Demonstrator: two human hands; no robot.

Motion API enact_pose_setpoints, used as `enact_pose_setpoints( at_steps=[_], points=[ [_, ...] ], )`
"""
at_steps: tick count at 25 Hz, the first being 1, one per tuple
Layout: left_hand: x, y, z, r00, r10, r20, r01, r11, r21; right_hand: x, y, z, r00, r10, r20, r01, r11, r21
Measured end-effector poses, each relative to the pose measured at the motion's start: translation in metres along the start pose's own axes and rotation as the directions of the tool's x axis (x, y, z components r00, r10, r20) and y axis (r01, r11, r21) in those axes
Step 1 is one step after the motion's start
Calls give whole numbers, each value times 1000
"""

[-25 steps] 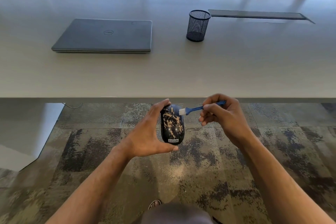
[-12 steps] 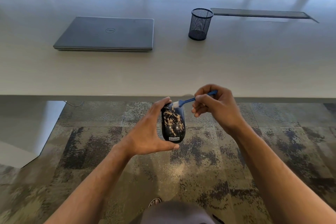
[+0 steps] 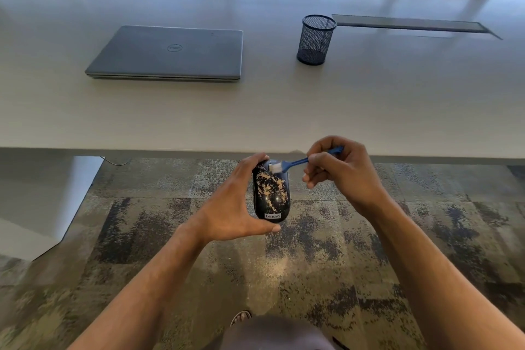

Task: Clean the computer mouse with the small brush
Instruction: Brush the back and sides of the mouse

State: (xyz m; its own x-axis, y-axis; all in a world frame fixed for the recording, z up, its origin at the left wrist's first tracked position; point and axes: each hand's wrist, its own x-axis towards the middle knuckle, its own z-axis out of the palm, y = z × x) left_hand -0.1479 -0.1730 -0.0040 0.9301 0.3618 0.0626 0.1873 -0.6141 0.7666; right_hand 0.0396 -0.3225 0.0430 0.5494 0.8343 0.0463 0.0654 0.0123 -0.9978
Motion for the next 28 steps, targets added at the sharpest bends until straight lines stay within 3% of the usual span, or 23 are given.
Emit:
enact_pose_setpoints(
  at_steps=[28],
  points=[
    [4,1,-3,1000,-5,-20,6,1000,24,-30,0,-9,996,-35,-77,33,999,-28]
  ],
)
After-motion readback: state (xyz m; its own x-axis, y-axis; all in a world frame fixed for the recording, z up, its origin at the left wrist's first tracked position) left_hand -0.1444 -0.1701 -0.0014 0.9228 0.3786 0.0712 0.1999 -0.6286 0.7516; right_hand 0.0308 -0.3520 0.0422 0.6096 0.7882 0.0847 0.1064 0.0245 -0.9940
